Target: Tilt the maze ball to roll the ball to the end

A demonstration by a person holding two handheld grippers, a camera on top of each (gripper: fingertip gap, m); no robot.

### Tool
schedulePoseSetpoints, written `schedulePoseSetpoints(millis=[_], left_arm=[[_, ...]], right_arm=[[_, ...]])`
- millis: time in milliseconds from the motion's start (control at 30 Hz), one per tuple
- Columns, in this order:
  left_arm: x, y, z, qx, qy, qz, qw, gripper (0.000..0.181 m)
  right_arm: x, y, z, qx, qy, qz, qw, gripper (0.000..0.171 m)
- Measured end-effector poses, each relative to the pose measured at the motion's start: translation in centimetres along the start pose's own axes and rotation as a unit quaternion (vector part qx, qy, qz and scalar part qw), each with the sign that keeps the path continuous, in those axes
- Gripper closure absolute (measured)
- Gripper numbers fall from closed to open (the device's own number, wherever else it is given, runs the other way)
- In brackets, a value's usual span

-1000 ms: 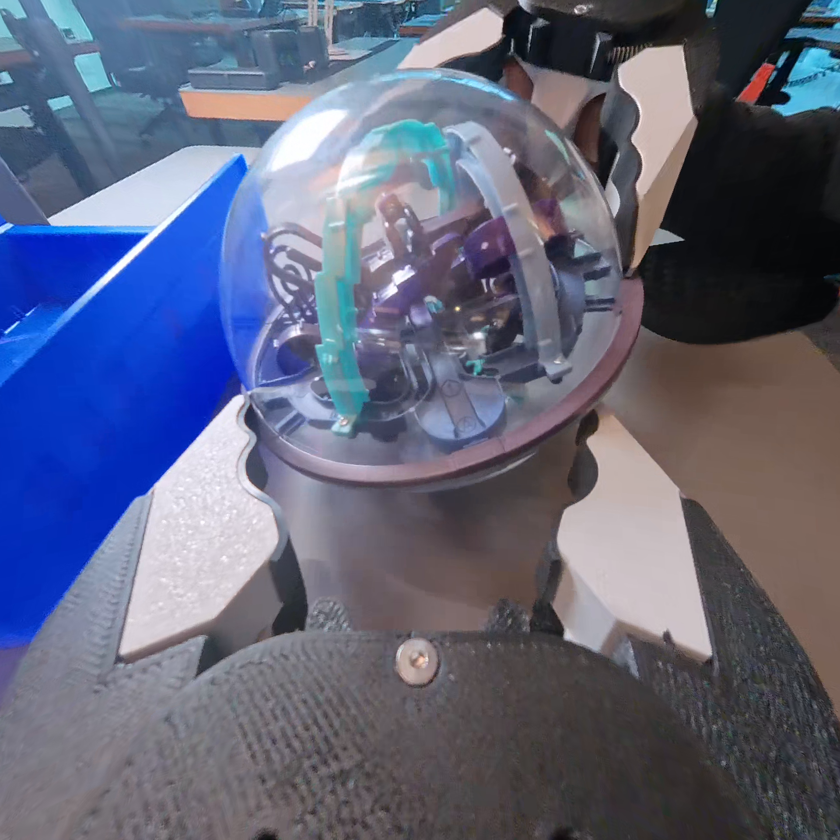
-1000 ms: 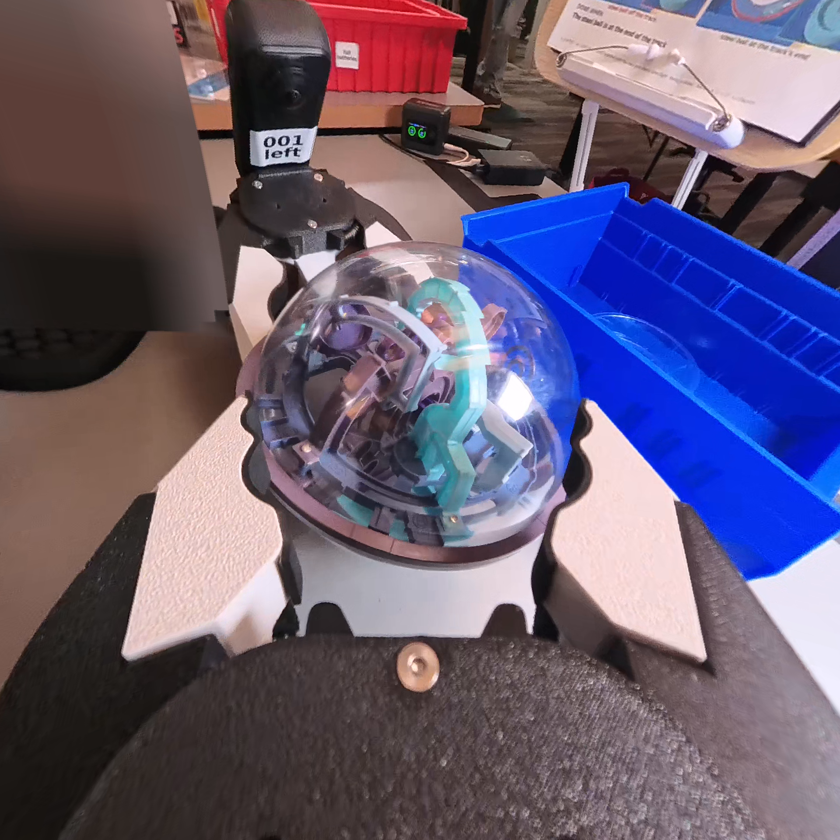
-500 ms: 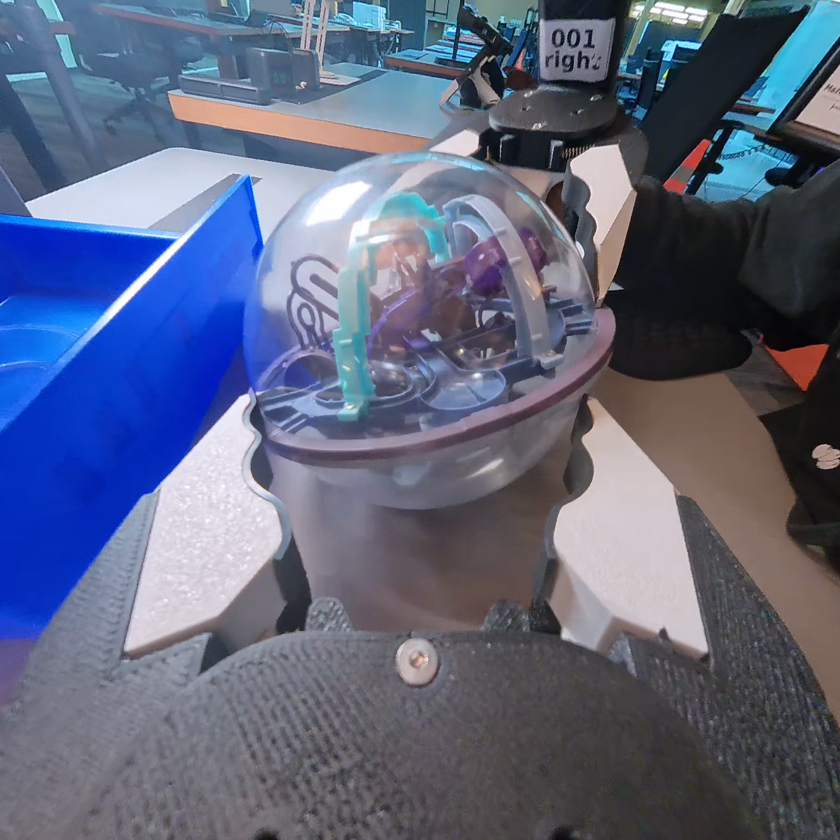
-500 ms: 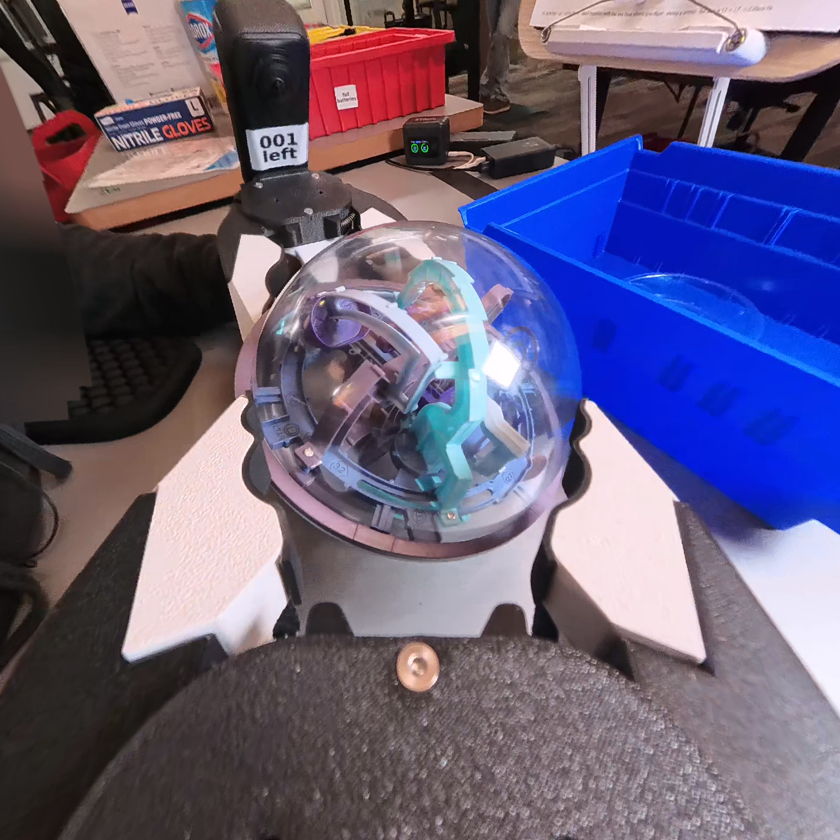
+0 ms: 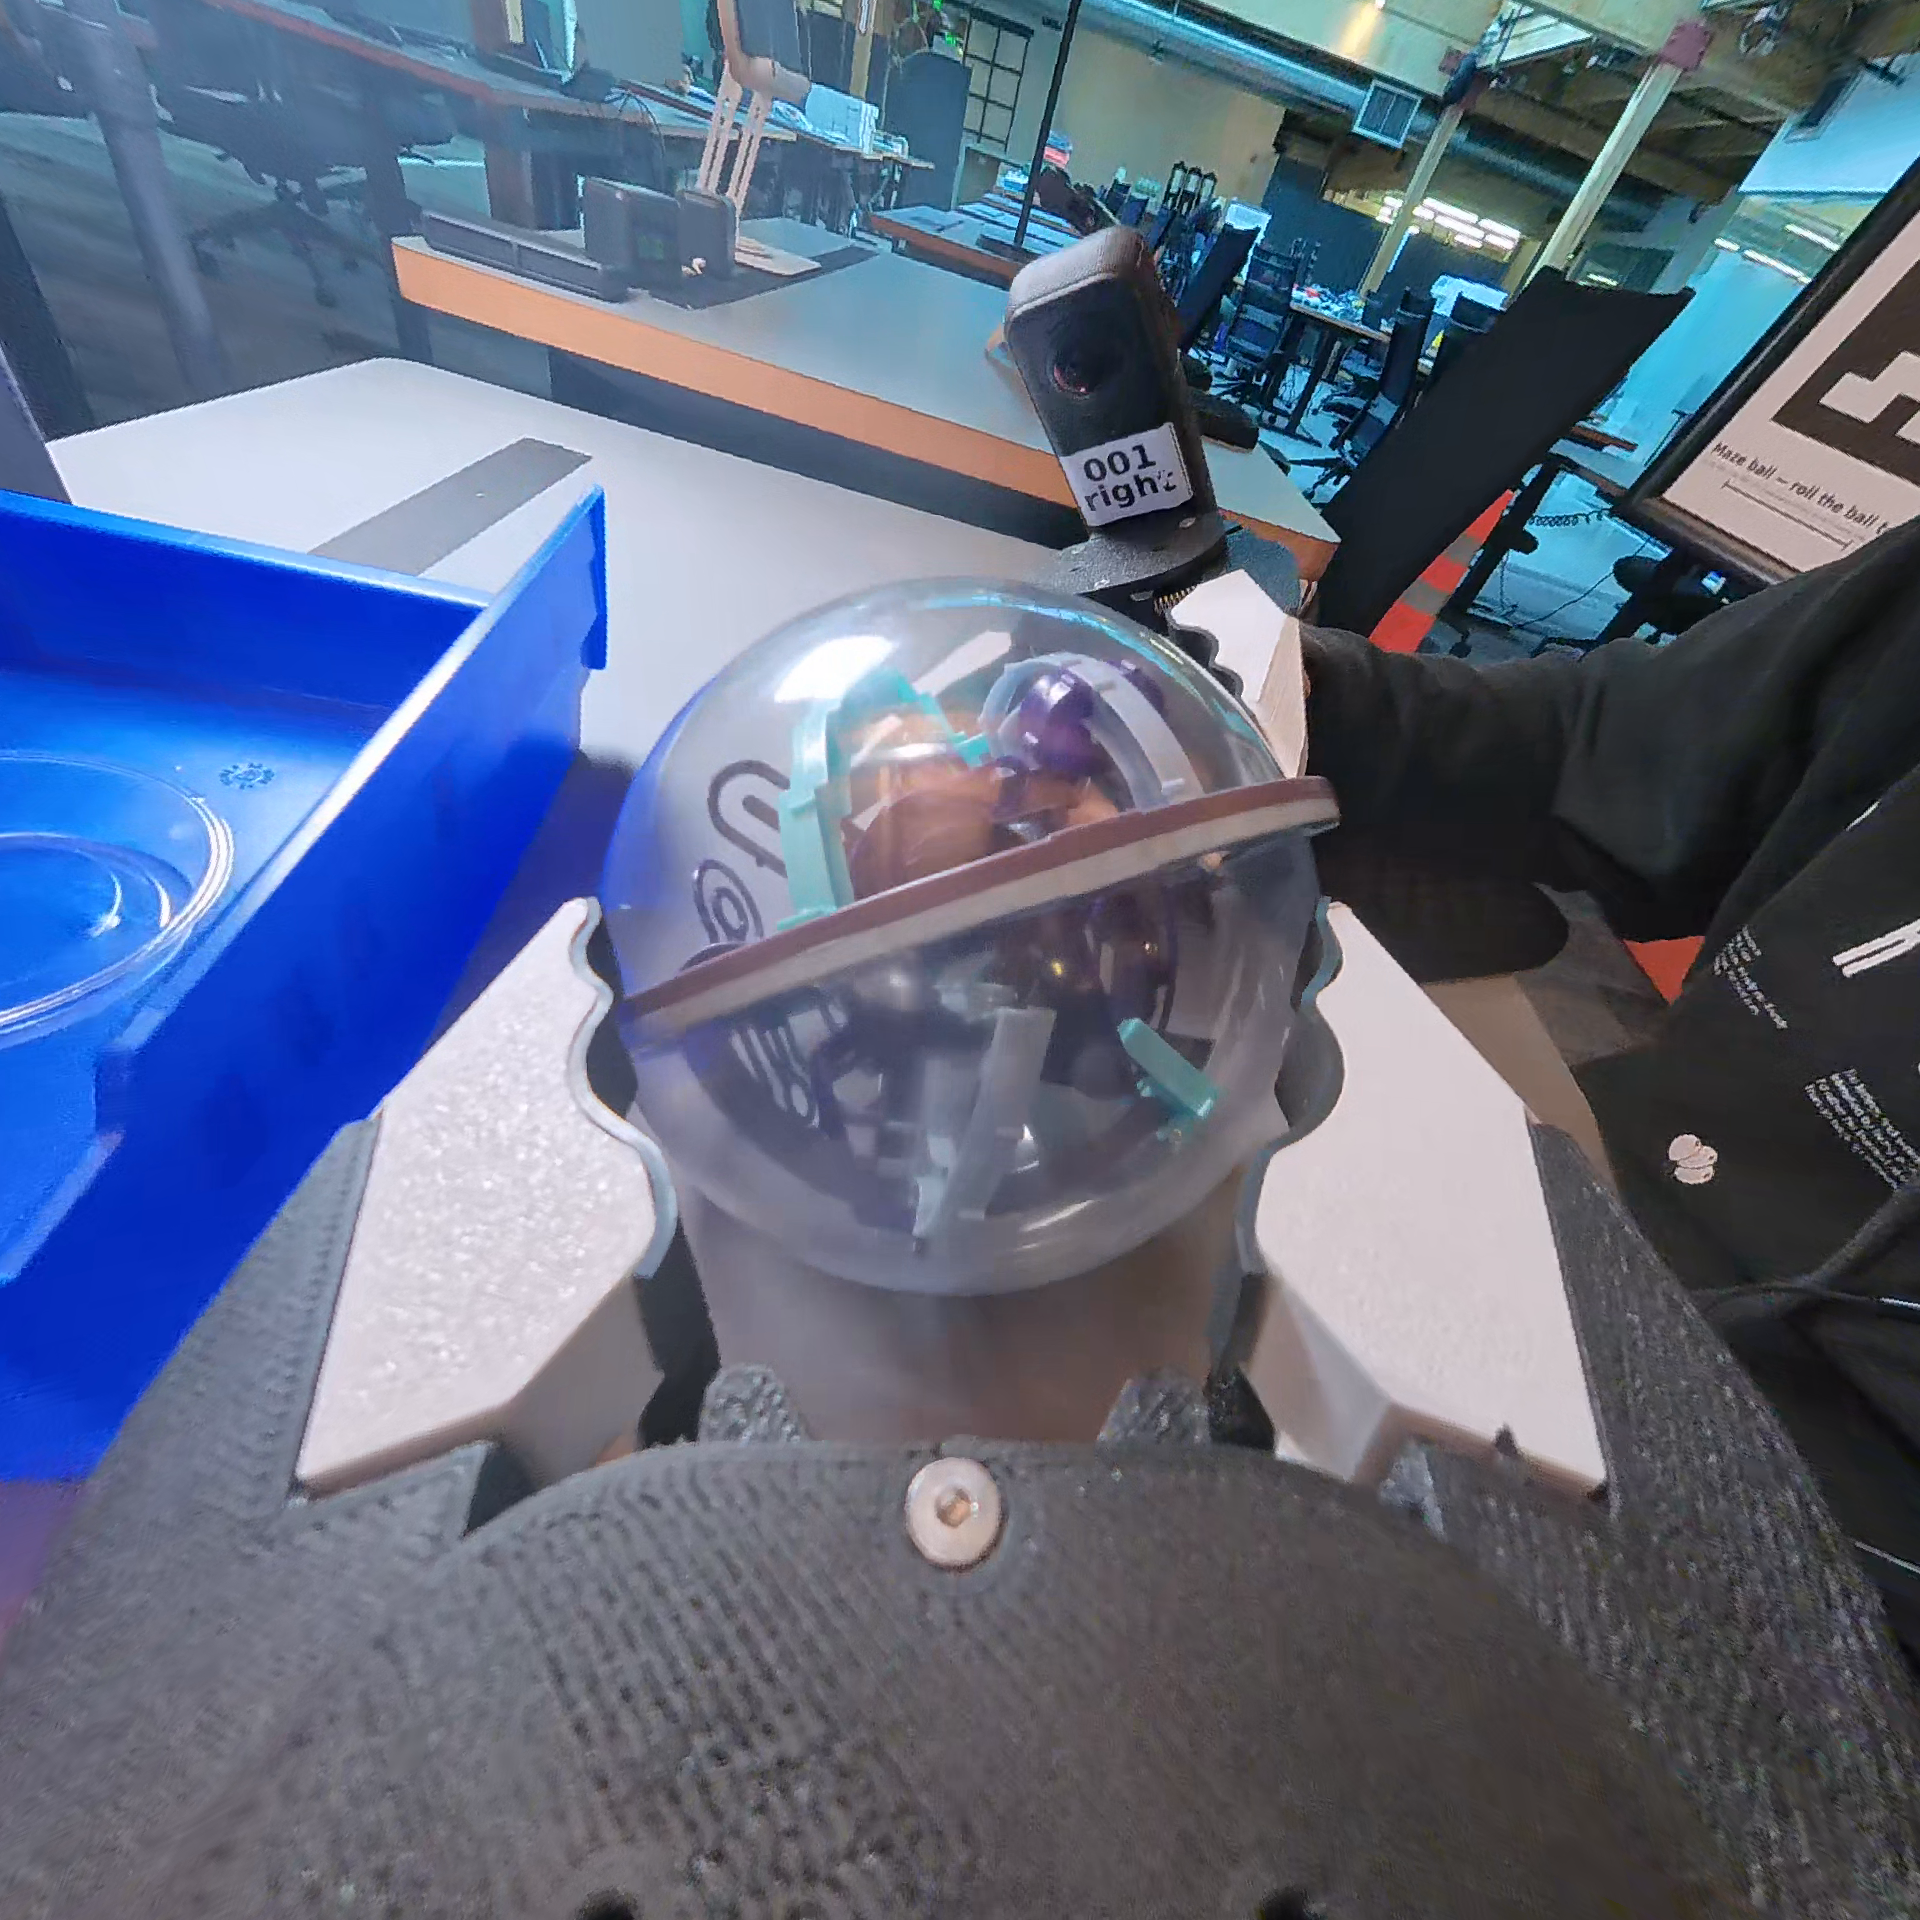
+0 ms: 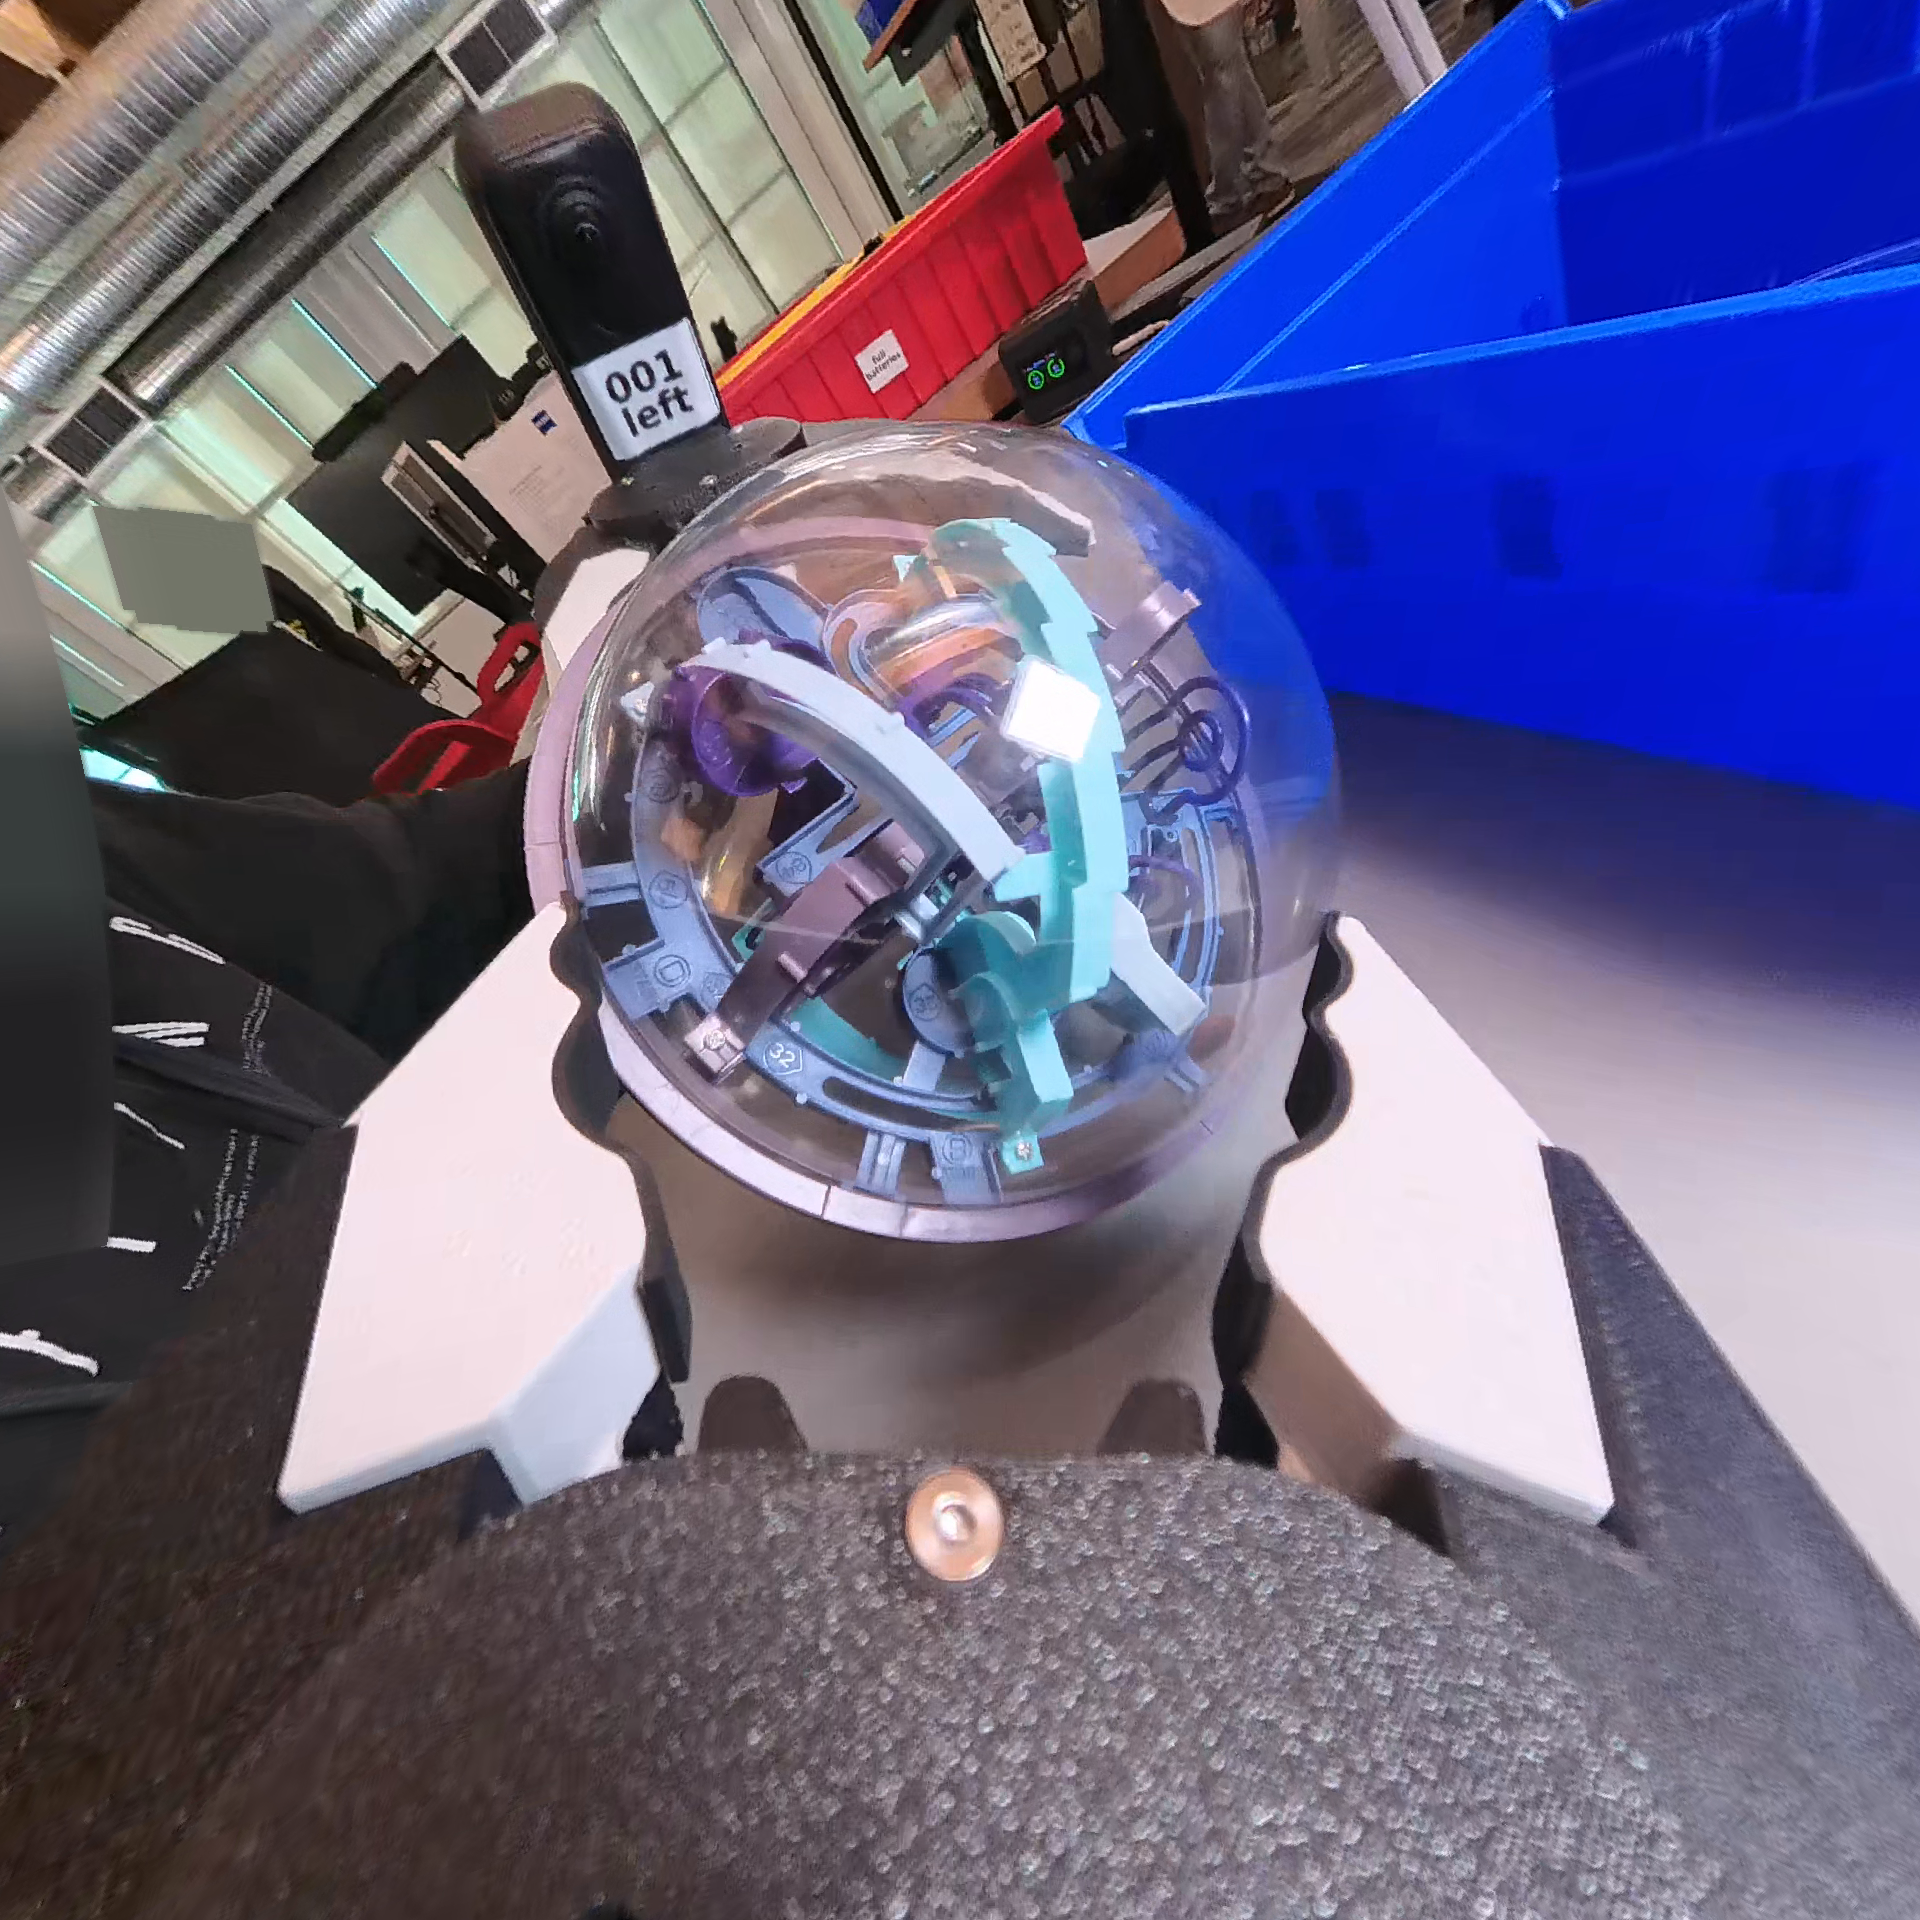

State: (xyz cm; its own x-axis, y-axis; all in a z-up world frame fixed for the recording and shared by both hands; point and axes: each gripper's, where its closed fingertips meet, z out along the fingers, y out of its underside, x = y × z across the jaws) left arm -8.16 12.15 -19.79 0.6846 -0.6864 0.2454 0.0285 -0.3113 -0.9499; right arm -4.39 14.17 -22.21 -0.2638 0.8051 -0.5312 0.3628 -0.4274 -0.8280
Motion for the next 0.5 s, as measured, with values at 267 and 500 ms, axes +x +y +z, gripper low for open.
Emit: schedulePoseSetpoints(millis=[267,500], left_arm=[[0.1,-0.6,0.9,-0.01,-0.003,0.005,1.0,0.056],[0.0,-1.7,2.6,-0.005,-0.007,0.024,1.0,0.059]], right_arm=[[-1.4,-1.8,-2.7,-0.019,0.046,-0.205,0.977,0.033],[-0.8,-1.3,-2.2,-0.041,0.122,-0.314,0.941,0.044]])
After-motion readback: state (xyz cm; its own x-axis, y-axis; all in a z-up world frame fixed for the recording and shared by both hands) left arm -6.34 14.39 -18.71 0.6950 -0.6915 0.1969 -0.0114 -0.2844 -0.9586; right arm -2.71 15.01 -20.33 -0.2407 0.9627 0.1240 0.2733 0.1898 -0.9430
